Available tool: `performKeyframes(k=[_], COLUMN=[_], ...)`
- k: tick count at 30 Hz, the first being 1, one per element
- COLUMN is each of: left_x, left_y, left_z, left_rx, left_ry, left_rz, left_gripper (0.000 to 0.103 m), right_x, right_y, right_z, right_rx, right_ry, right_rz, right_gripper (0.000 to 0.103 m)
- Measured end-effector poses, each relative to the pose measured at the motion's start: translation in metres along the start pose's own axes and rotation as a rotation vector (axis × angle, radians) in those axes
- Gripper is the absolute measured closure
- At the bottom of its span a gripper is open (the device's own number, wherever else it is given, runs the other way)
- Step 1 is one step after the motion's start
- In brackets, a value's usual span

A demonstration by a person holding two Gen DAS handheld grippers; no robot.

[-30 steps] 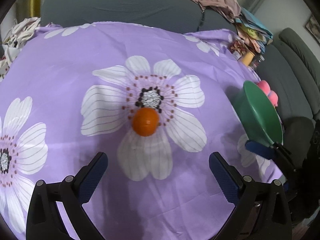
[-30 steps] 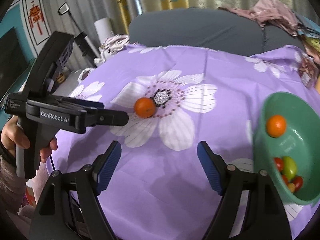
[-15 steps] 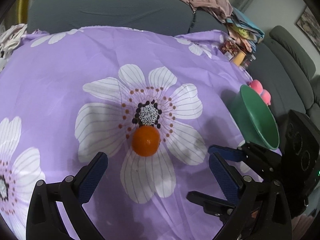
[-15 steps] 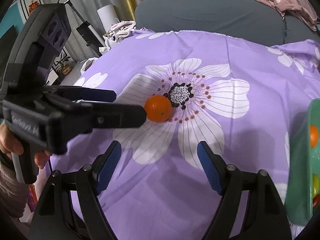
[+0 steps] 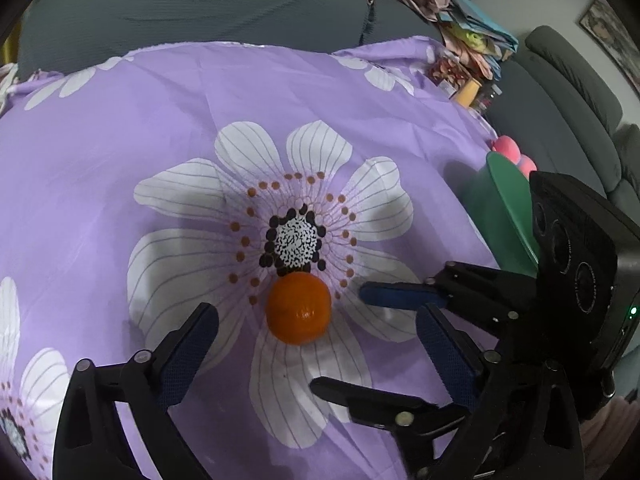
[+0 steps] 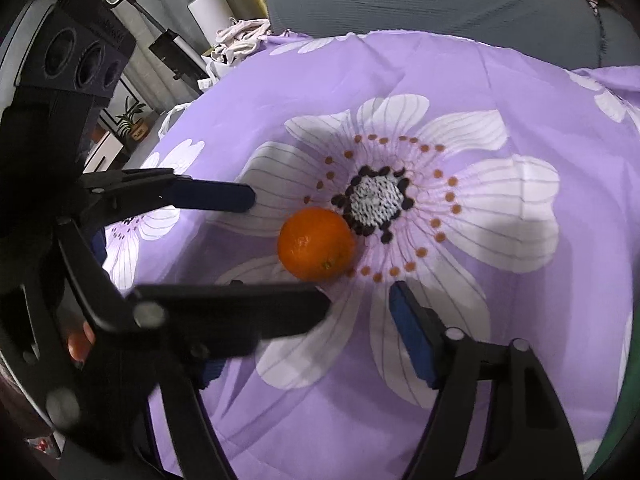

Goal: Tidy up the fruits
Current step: 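Close the left and right grippers together around the orange, then carry the orange with both grippers over the green bowl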

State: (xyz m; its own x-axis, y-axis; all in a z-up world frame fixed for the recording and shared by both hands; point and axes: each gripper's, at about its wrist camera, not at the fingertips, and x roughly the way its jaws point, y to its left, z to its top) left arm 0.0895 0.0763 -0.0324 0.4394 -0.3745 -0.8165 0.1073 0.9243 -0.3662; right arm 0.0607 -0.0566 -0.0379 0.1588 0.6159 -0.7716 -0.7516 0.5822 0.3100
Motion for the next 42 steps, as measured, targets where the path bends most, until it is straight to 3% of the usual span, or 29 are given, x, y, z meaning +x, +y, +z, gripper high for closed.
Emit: performKeyframes(k=[3, 7, 10, 14, 19, 26, 42], left_x=[0.005, 0.01, 0.011, 0.015, 0.018, 0.005, -0.023], left_y=[0.002, 0.003, 0.005, 0.007, 0.011, 0.005, -0.071], left_z=[0.002, 0.003, 0.003, 0.002, -0.001, -0.004, -0.007], left_rx=[0.004, 0.003, 0.006, -0.001, -0.02, -0.011, 0.115], left_ry=[0.015, 0.024, 0.032, 0.044, 0.048, 0.025, -0.027], left_rz=[-0.006, -0.029, -0.044, -0.035, -0.021, -0.023, -0.006], left_gripper=[0.015, 0.026, 0.041, 0.048, 0.062, 0.062, 0.062], right_x=[0.008, 0.015, 0.02, 0.023, 0.025, 0.011, -0.062], right_y=[0.001, 0.001, 0.001, 0.004, 0.005, 0.011, 0.016], right_z=[0.005, 0.011, 0.014, 0.017, 0.018, 0.015, -0.019], right_rx=[-0.011, -0.022, -0.033, -0.051, -0.061, -0.076, -0.06], right_ry=[0.02, 0.035, 0.045, 0.051, 0.048, 0.011, -0.136], right_rz=[0.004, 0.007, 0.009, 0.009, 0.003, -0.009, -0.063], right_gripper=[0.033, 0.042, 0.051, 0.062, 0.063, 0.064, 0.064])
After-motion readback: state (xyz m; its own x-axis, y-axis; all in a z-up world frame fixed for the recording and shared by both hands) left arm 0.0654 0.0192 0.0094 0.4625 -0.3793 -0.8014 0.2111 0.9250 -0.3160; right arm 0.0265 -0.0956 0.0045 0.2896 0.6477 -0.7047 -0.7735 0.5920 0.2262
